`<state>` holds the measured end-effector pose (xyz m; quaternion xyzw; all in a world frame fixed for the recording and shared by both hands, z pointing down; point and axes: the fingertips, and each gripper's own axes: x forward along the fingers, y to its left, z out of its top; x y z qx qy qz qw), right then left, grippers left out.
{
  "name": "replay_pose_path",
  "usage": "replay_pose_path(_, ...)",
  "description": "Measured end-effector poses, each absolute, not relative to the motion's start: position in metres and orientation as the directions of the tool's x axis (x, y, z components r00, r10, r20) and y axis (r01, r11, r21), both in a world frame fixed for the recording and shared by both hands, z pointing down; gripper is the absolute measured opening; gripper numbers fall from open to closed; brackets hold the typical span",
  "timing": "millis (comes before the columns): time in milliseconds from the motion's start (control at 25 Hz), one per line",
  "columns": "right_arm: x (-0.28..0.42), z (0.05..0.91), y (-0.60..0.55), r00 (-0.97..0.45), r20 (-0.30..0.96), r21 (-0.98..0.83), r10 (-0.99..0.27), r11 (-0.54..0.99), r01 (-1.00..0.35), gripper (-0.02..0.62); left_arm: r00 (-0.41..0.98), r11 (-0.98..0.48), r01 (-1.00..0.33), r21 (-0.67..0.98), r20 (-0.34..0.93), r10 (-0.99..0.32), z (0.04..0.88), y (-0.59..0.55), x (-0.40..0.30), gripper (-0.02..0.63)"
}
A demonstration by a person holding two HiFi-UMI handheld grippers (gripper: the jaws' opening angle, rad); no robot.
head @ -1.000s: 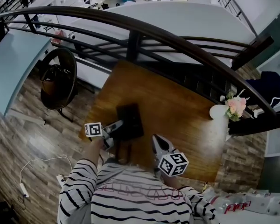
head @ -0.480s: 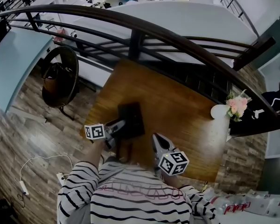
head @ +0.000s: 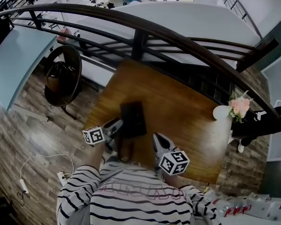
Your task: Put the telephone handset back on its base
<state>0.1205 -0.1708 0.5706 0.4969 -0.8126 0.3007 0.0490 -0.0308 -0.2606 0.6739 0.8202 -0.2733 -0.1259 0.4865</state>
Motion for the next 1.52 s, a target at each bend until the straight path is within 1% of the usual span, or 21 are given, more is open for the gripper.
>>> replay_pose_path(160, 0.116, 0.57, -0.171, -0.509, 0.376, -0.44, -0.774, 0.335, -0.833, 0.0, 0.798, -0.401, -0.341, 0.85, 0.035, -0.602, 0.659, -0.261, -0.038, 0.213)
replay_pose_path(360, 0.11, 0.569, -0.174, -0.523, 0.371, -0.44, -0.768, 0.351, -0.827, 0.0, 0.813, -0.5, -0.389, 0.774, 0.033, -0.581, 0.63, -0.257, -0.037, 0.198)
replay_pose_path(520, 0.106, 0.567, -0.174, -0.531, 0.365, -0.438, -0.765, 0.362, -0.823, 0.0, 0.814, -0.597, -0.463, 0.655, 0.048, -0.578, 0.603, -0.252, -0.037, 0.144)
replay_pose_path(680, 0.105, 0.565, -0.173, -0.534, 0.358, -0.439, -0.766, 0.367, -0.82, 0.0, 0.826, -0.661, -0.495, 0.564, 0.067, -0.56, 0.583, -0.243, -0.033, 0.119)
replay_pose_path(920, 0.107, 0.564, -0.175, -0.539, 0.346, -0.439, -0.768, 0.376, -0.816, 0.0, 0.821, -0.716, -0.541, 0.442, 0.093, -0.563, 0.563, -0.232, -0.025, 0.06)
replay_pose_path(1120, 0.106, 0.56, -0.176, -0.543, 0.328, -0.444, -0.773, 0.381, -0.811, 0.001, 0.807, -0.728, -0.57, 0.381, 0.088, -0.585, 0.545, -0.222, -0.026, 0.005)
replay_pose_path(1280, 0.104, 0.555, -0.177, -0.548, 0.314, -0.441, -0.776, 0.392, -0.808, 0.002, 0.795, -0.734, -0.585, 0.344, 0.066, -0.603, 0.526, -0.213, -0.026, 0.003)
replay_pose_path(1520, 0.096, 0.536, -0.181, -0.561, 0.279, -0.442, -0.779, 0.415, -0.795, 0.002, 0.809, -0.764, -0.567, 0.309, 0.031, -0.587, 0.499, -0.202, -0.022, 0.003)
